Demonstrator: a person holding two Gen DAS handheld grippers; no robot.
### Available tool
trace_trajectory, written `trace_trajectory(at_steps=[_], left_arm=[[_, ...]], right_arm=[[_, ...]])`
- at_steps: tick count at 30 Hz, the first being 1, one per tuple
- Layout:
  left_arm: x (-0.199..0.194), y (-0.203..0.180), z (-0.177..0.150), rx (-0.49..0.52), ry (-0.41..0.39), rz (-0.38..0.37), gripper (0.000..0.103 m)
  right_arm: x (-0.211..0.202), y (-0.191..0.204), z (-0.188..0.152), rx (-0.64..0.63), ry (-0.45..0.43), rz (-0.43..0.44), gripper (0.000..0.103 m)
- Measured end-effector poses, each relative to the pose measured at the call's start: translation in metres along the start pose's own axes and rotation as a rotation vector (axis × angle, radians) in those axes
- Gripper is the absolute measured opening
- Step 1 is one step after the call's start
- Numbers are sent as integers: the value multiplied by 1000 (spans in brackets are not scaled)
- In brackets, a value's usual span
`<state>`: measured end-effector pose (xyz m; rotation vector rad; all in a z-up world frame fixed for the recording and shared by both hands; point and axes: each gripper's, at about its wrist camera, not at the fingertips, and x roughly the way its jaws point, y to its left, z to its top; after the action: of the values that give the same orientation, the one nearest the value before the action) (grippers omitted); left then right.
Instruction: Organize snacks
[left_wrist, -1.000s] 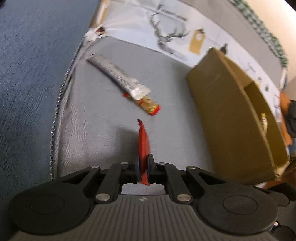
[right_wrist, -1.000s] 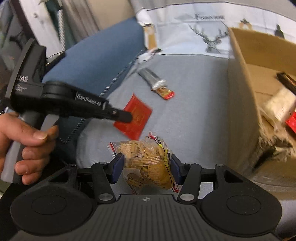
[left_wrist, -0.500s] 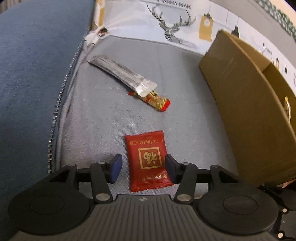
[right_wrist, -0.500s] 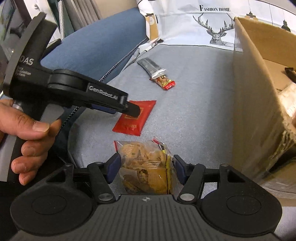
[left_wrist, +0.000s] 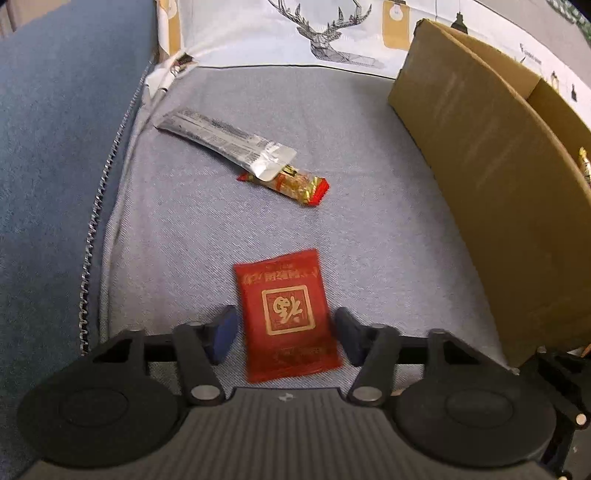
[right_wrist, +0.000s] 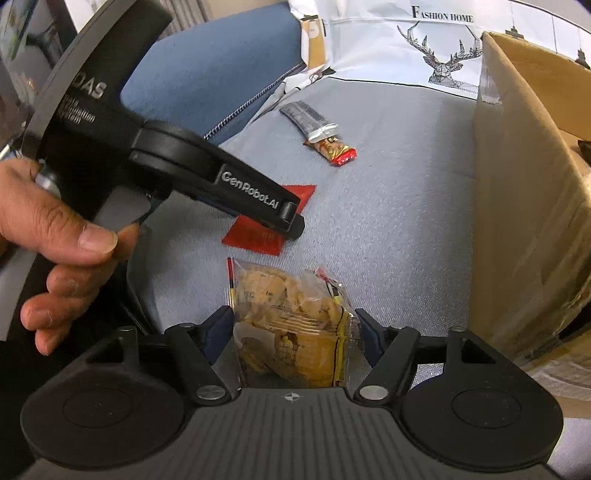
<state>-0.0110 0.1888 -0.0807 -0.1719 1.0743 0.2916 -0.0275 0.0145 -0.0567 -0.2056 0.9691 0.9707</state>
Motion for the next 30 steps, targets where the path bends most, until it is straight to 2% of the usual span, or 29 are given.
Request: trace_trajectory(at_steps=[3, 8, 11, 18, 30], left_arm=[[-1, 1, -1, -12, -15, 5, 48], [-9, 18, -2, -104, -49, -35, 47], [-15, 25, -3, -145, -72, -57, 47], [-25, 22, -5, -139, -124, -89, 47], [-26, 24, -5, -152, -122, -91, 47]], right_arm=[[2, 2, -1, -16, 2, -9, 71], [-3, 3, -4, -41, -16, -12, 62], [-9, 2, -4, -47, -42, -23, 61], [-14, -5, -3, -8, -67, -37, 61], [-13, -4, -4, -11, -61, -35, 61]])
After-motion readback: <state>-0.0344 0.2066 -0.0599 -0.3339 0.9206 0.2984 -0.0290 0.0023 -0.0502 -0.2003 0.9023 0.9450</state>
